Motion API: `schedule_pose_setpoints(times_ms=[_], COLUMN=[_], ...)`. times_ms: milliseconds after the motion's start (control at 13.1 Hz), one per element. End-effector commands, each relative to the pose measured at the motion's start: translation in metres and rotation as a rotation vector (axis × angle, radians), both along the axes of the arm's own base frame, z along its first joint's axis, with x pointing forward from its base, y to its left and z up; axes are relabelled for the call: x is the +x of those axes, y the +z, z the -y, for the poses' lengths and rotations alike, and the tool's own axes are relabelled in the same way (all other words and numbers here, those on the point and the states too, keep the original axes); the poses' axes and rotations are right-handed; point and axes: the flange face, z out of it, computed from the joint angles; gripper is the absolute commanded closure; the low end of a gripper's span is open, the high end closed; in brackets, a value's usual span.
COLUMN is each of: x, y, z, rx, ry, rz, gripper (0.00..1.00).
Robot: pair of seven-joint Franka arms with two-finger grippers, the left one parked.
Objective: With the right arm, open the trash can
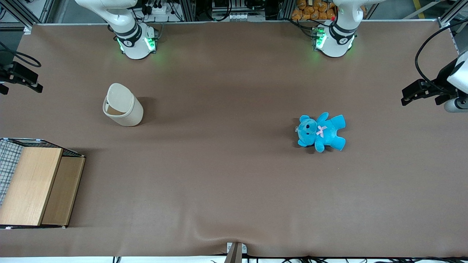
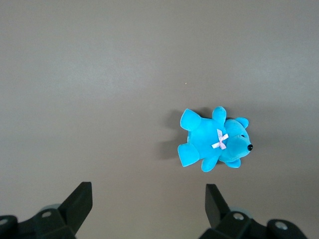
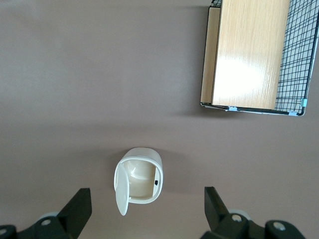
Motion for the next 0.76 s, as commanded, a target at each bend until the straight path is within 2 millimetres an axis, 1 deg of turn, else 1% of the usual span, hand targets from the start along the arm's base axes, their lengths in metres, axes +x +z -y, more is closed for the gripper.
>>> schedule_pose_setpoints(times_ms=[0, 305, 686], x=[0.0023, 0.0015, 0.0018], y=[0.0021, 0.0014, -0.0002], z=[0.0022, 0.0024, 0.0019], rx=[-0.017, -0.012, -0.007], ry=[0.006, -0.037, -0.039], rz=[0.001, -0.007, -0.011], gripper=[0.00, 0.00, 0.00])
